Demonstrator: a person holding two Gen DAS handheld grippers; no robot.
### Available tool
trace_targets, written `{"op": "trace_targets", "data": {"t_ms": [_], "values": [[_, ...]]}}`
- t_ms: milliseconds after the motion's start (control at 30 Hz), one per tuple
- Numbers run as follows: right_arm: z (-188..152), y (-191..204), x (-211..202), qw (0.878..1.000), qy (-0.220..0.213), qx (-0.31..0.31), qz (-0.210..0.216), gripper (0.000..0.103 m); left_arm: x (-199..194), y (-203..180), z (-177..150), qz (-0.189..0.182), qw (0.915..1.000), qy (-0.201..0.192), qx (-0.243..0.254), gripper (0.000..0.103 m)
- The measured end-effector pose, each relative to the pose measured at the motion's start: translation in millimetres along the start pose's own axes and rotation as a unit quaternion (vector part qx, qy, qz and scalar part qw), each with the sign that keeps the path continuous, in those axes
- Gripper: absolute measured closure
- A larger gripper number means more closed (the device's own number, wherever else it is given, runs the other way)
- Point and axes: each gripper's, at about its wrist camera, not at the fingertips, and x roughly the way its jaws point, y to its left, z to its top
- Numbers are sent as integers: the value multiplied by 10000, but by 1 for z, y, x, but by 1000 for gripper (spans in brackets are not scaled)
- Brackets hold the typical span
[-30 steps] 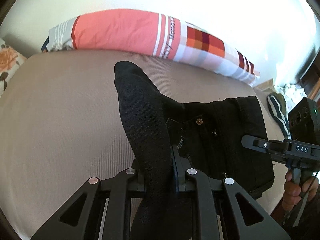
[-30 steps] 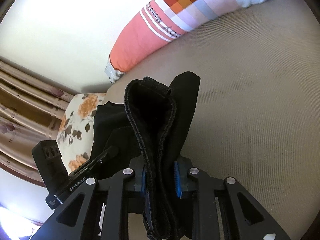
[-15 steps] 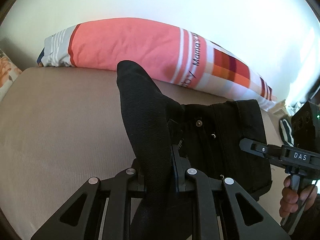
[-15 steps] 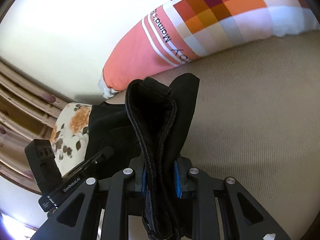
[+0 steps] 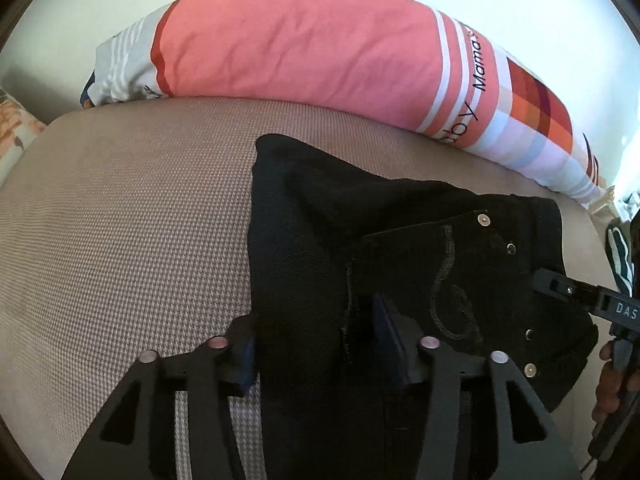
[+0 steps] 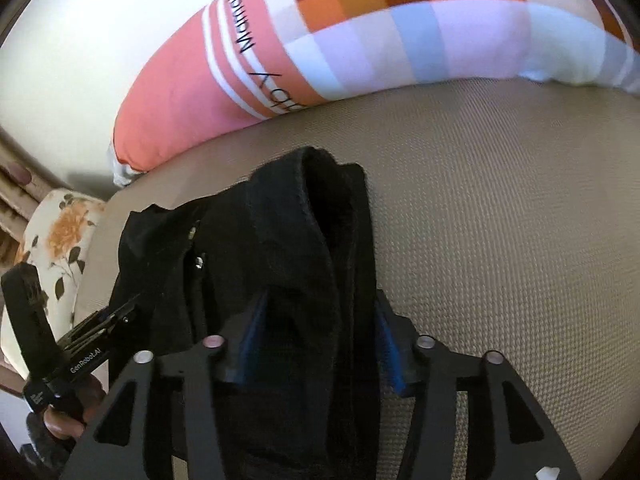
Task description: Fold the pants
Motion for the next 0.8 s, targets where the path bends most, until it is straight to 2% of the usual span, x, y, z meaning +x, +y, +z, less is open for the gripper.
{"op": "trace_targets", "data": {"t_ms": [33, 100, 200, 400, 533, 800], "values": [[-2, -1, -1, 10000, -8, -16, -1, 53, 0, 1, -1, 99, 9999, -31, 5, 35], [-3, 0, -3, 9999, -43, -82, -79, 49, 0, 2, 0, 196, 9998, -40, -40, 30], [-9, 5, -8, 9991, -116, -247, -327, 44, -4, 3, -1, 251, 9996, 29, -126, 30], [-22, 29, -39, 9964, -404, -533, -520, 43, -35, -9, -16, 731, 9973, -51, 36, 30], [-42, 48, -72, 9926, -705, -720, -681, 31, -62, -18, -32, 949, 9954, -158, 45, 30], [-103, 86, -120, 9844, -974, -1159, -900, 27, -127, -40, -85, 1238, 9917, -347, 50, 30]]}}
